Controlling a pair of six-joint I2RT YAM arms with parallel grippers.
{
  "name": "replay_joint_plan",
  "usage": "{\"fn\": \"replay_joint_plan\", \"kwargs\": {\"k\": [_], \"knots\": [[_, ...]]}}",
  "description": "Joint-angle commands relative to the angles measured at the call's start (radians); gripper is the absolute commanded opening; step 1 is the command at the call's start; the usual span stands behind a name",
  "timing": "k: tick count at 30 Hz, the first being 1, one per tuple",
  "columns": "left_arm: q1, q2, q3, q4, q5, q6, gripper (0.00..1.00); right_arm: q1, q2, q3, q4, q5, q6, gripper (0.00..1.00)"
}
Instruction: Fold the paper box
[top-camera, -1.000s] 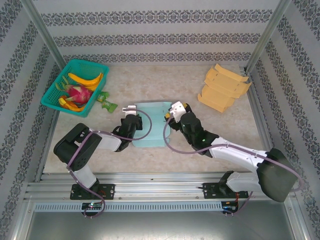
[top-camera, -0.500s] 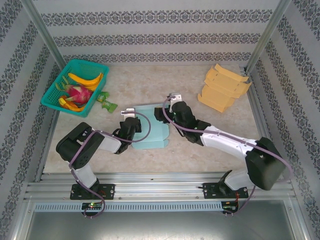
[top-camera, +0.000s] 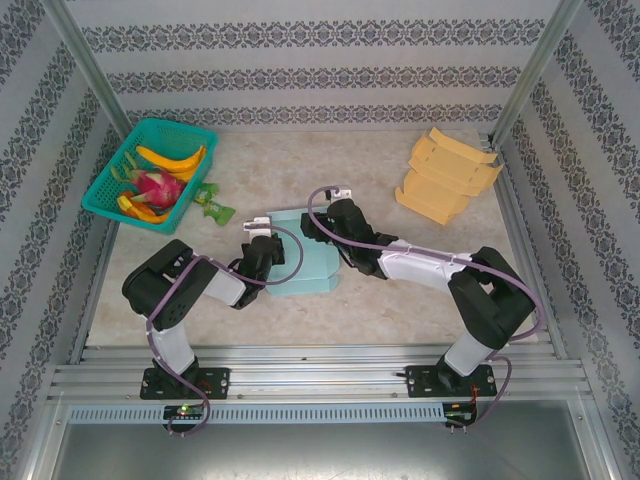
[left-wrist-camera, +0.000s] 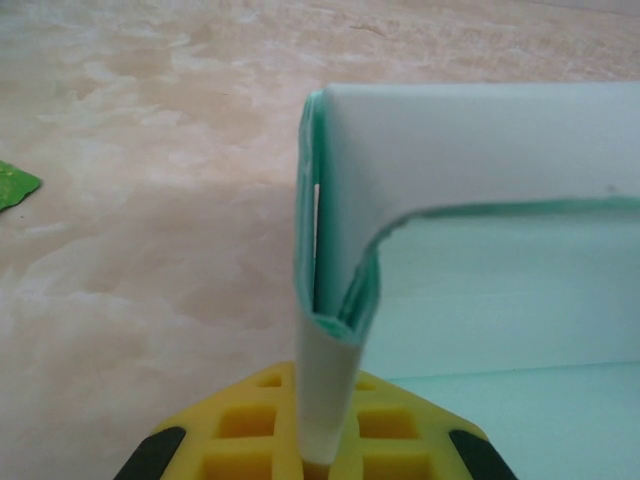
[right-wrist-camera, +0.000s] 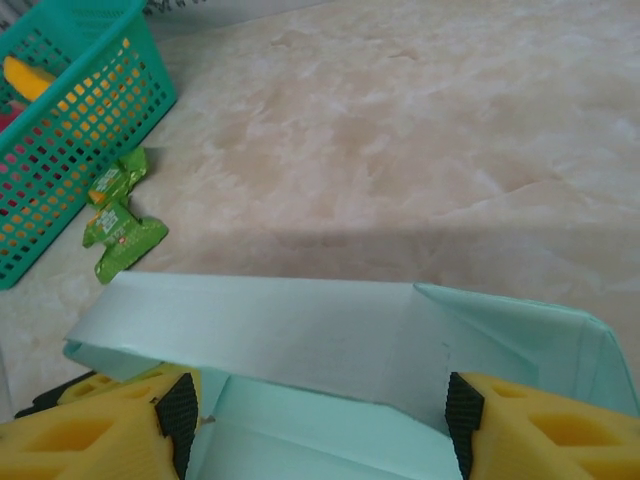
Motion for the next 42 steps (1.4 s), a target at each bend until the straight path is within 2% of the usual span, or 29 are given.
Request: {"fn": "replay_joint_plan", "kwargs": {"k": [1, 7, 14, 18, 21, 24, 30, 38, 42], "knots": [[-0.014, 0.011, -0.006, 0.05, 0.021, -0.01, 0.0, -0.011, 0.014, -0.002, 0.073, 0.024, 0.041, 0.68], [-0.023, 0.011, -0.016, 0.081, 0.032, -0.005, 0.0, -0.033, 0.043, 0.013, 0.091, -0.055, 0.103, 0.67], [-0.04, 0.025, -0.011, 0.094, 0.03, 0.006, 0.0, -0.03, 0.054, -0.033, 0.251, -0.193, 0.257, 0.6], [-0.047, 0.031, -0.011, 0.1, 0.03, 0.011, 0.0, -0.032, 0.066, -0.093, 0.424, -0.241, 0.349, 0.58], [-0.048, 0.029, -0.014, 0.103, 0.024, 0.005, 0.0, -0.036, 0.066, -0.116, 0.448, -0.258, 0.379, 0.58], [-0.049, 0.023, -0.018, 0.096, 0.017, -0.006, 0.0, -0.038, 0.054, -0.139, 0.424, -0.247, 0.34, 0.58], [-0.048, 0.011, -0.016, 0.071, 0.007, -0.018, 0.0, -0.048, -0.014, -0.248, 0.35, -0.125, 0.192, 0.61], [-0.049, 0.009, -0.018, 0.082, 0.035, -0.022, 0.0, -0.13, 0.007, -0.268, 0.278, -0.199, 0.089, 0.63], [-0.048, 0.015, -0.012, 0.08, 0.043, -0.023, 0.0, -0.132, 0.035, -0.26, 0.279, -0.151, 0.038, 0.64]]}}
